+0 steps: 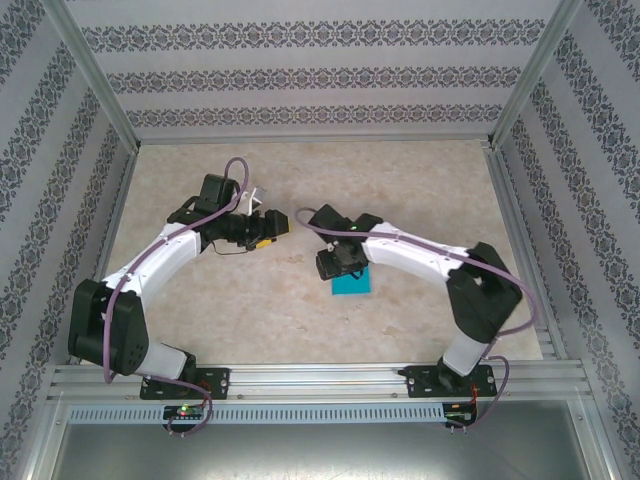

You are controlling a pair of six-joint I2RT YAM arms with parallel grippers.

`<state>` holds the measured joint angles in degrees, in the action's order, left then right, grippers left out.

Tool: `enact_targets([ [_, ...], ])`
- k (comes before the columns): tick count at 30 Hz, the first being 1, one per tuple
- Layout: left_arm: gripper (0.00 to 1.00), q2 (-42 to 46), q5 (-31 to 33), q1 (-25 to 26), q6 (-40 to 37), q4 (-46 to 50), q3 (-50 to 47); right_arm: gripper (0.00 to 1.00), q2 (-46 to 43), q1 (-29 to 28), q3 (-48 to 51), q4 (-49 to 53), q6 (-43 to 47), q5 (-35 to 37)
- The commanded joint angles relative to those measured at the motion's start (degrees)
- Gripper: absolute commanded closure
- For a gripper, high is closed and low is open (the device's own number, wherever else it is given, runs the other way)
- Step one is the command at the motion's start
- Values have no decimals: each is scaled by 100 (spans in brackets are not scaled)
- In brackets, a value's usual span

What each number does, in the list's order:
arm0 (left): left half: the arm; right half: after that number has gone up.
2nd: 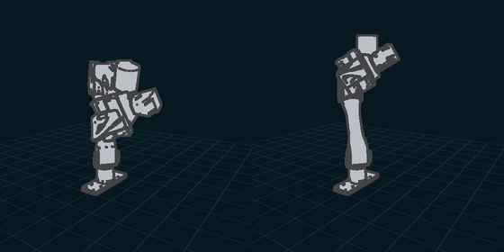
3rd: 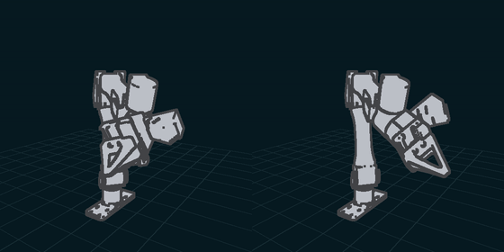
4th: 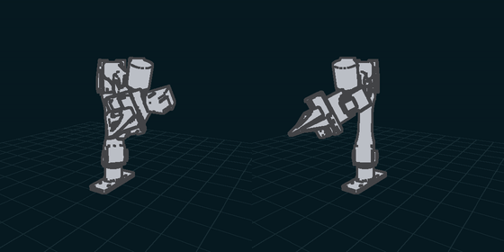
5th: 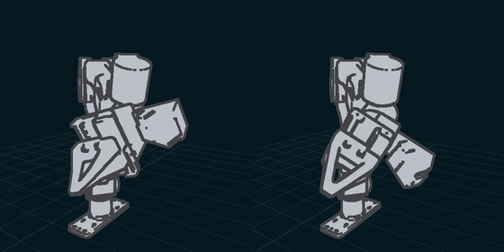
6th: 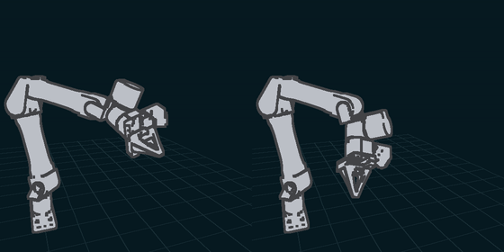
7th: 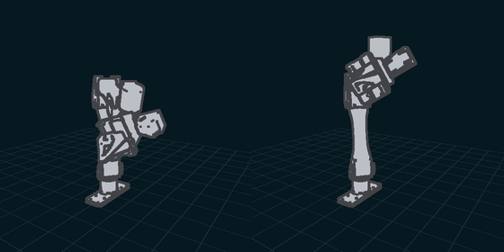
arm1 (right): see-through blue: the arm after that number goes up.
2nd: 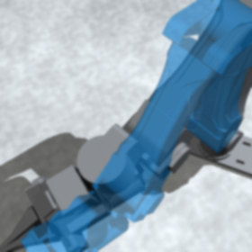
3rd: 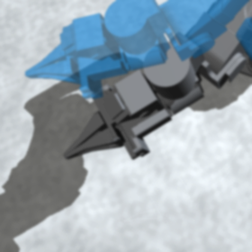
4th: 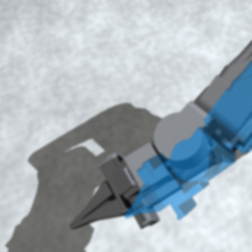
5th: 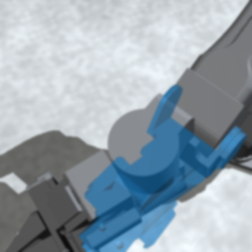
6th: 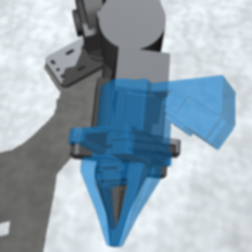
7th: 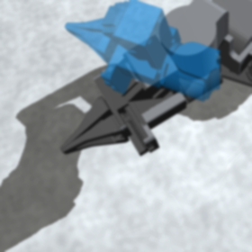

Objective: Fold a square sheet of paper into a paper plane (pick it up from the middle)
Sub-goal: Turn over the paper at the center of the table.

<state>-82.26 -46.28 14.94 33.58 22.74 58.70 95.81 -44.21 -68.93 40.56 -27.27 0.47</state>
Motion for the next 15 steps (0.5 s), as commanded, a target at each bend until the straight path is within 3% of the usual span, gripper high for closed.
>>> enact_targets([
  [1, 30, -105, -92, 53, 20, -180, -94, 46, -579, 265, 448, -654, -130, -720],
  [8, 35, -790, 132, 733, 214, -638, 214, 45, -1560, 1063, 1649, -1113, -273, -1247],
  [15, 48, -1726, 490, 1477, 262, -848, 864, 42, -2324, 1798, 2682, -1772, -458, -1923],
])
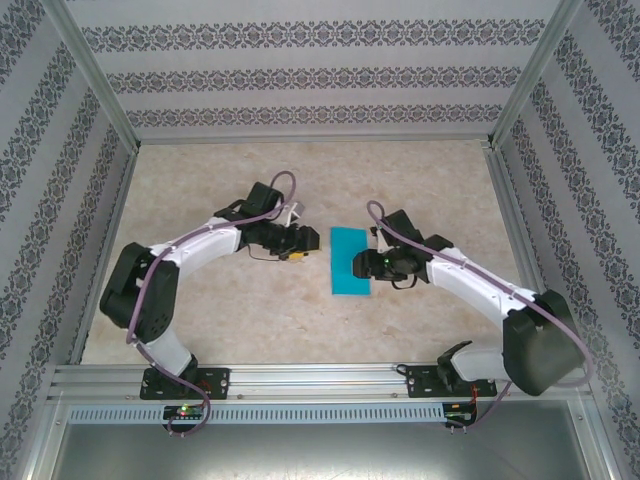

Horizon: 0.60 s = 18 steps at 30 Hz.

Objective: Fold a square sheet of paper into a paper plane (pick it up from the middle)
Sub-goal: Turn over the paper at the center of the table, then third fold the triangle at the center of the table.

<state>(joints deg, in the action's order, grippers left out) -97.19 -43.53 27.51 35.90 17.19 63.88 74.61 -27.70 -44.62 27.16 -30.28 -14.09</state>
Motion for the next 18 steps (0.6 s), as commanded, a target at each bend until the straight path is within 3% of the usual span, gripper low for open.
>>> enact_targets([
  [1, 50, -392, 283, 313, 7, -254, 465, 42, -250, 246, 358, -509, -172, -544],
  [11, 63, -1516, 663, 734, -114, -39, 1262, 41, -360, 773, 1052, -1325, -373, -1274],
  [18, 69, -2019, 861, 826, -163, 26, 1482, 42, -211, 863, 1193, -1565, -396, -1337],
])
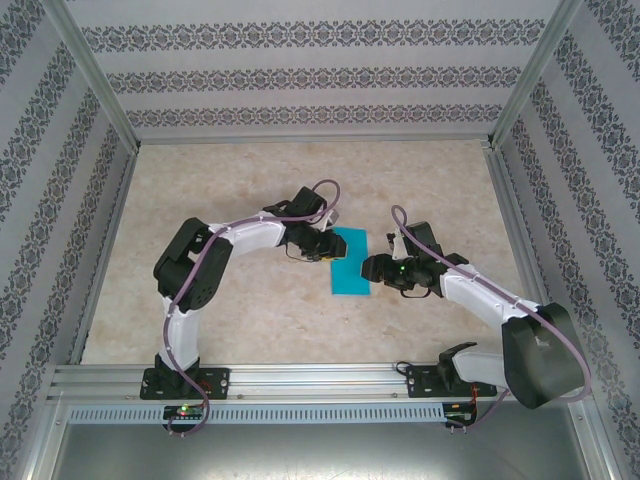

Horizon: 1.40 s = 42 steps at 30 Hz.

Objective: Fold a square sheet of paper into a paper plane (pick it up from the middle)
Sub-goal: Third fold the triangle at the center of the table.

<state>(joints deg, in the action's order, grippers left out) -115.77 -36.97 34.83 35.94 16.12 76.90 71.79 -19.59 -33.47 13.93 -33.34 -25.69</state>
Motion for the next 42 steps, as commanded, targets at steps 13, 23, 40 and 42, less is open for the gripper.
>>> enact_targets([
  [13, 70, -508, 429, 123, -395, 348, 141, 44, 469, 51, 178, -598, -175, -244],
  [23, 70, -566, 487, 121, -518, 394, 20, 46, 994, 9, 113, -934, -235, -479],
  [40, 70, -609, 291, 84, -389, 209, -44, 52, 969, -230, -28, -1088, -365, -805],
  [42, 70, -608, 270, 82, -386, 212, -27, 53, 944, -229, -19, -1090, -378, -851],
])
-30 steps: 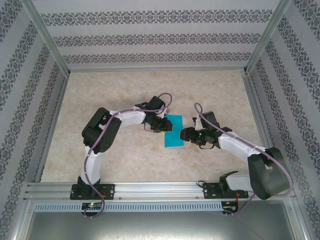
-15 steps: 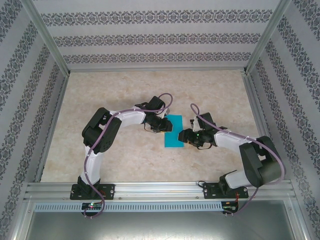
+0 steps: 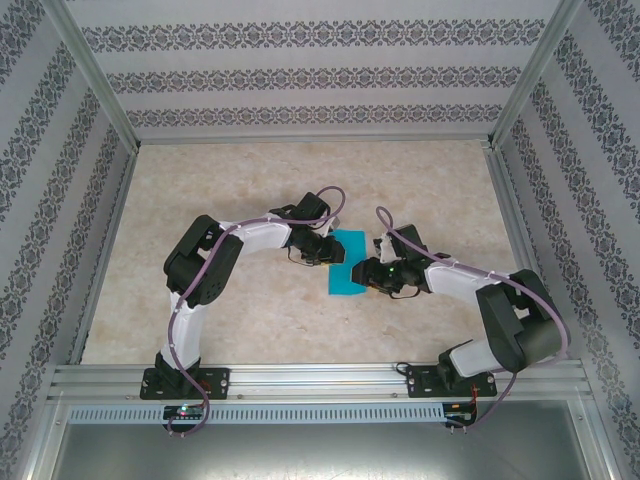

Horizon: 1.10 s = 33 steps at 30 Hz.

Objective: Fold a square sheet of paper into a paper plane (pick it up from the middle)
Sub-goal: Third fold the triangle at the center of the table.

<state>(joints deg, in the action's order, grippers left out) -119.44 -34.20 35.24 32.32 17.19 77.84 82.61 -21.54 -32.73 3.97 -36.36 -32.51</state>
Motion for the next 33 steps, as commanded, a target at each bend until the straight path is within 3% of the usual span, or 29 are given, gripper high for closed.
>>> enact_targets([
  [1, 70, -234, -19, 35, -24, 108, -112, 54, -156, -31, -68, -147, -106, -195],
  [8, 70, -215, -96, 27, 4, 92, -107, 57, -316, -19, 2, -181, -188, -209],
  [18, 69, -185, -105, 18, -8, 122, -94, 76, -223, -27, -23, -395, -290, -412],
  [33, 69, -124, -164, 18, -50, 206, -32, 86, 532, -88, -203, -1223, -583, -590],
])
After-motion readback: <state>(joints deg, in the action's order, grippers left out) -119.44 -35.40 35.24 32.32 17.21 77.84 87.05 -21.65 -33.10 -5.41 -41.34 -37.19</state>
